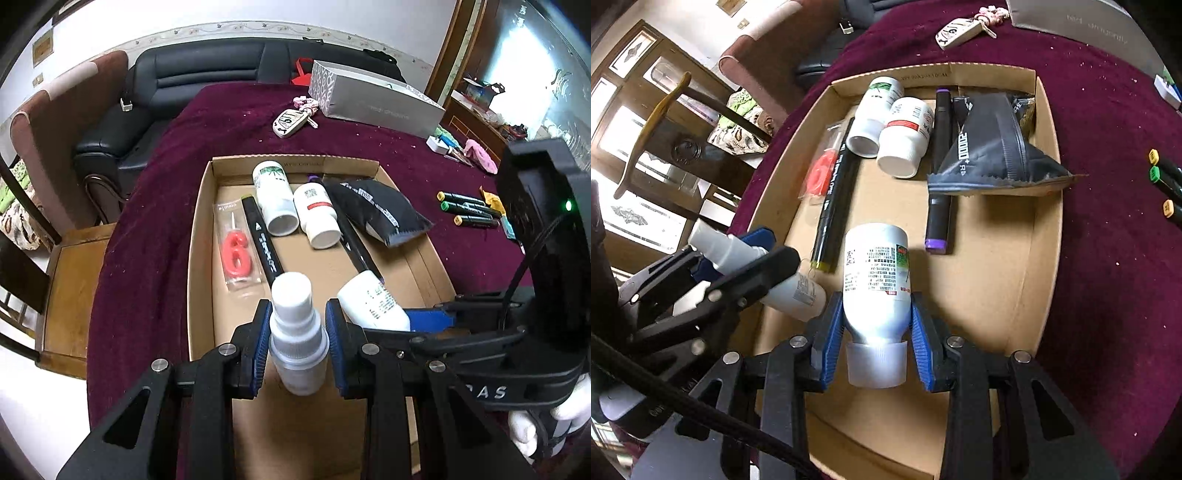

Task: Organize objects
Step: 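Lower both bottles into the tray and open both grippers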

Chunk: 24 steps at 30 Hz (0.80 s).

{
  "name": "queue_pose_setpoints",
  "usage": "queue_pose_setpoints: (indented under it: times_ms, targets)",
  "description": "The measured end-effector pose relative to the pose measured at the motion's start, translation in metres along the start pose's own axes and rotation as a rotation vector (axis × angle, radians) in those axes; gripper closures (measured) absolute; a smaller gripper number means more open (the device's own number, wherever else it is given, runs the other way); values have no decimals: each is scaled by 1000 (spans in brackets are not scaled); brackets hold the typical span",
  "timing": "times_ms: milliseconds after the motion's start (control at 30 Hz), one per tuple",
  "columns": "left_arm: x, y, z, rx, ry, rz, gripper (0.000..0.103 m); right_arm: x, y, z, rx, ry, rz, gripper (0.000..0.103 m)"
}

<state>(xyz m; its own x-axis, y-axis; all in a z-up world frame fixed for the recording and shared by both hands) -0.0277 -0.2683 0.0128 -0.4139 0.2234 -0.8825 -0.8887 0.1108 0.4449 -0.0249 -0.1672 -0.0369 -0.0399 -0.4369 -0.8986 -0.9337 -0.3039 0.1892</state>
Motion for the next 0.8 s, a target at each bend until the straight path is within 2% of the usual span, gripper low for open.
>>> queue_pose_setpoints:
  times_ms: [167, 400, 533, 633, 667, 700, 800]
  targets:
    - [7, 8, -9, -16, -3, -5, 78, 2, 8, -2, -7, -31, 17, 70]
    - [30, 10, -24, -42, 4, -55, 78, 3, 16, -8, -21, -67, 42, 70]
    - [31, 9, -29, -67, 2, -47, 78, 4, 18, -10, -35, -92, 55, 70]
    - [26, 10, -32, -97, -31, -28, 76, 4, 19, -11, -47, -113, 65, 70]
    - [23, 10, -33, -113, -41, -24, 73, 5, 20, -12, -51, -121, 69, 70]
    - [22, 10, -34, -125, -51, -22, 64, 4, 19, -12, -50, -126, 74, 70]
    - [5, 7, -36, -164, -123, 9, 50, 3, 19, -11, -36, -117, 88, 66]
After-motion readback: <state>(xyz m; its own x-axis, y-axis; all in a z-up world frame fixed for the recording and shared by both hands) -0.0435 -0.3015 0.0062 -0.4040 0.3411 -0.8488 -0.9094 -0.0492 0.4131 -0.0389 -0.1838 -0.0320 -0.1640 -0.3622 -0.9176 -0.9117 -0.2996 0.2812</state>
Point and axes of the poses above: each gripper's, at about its wrist camera, not at the fingertips, and x roughly the way its jaws point, z to its right, y to its top, the point moved 7 cm from there along x, roughly the way its jaws point, and after that the axes turned 7 degrees about -z, right-handed, at the moved point
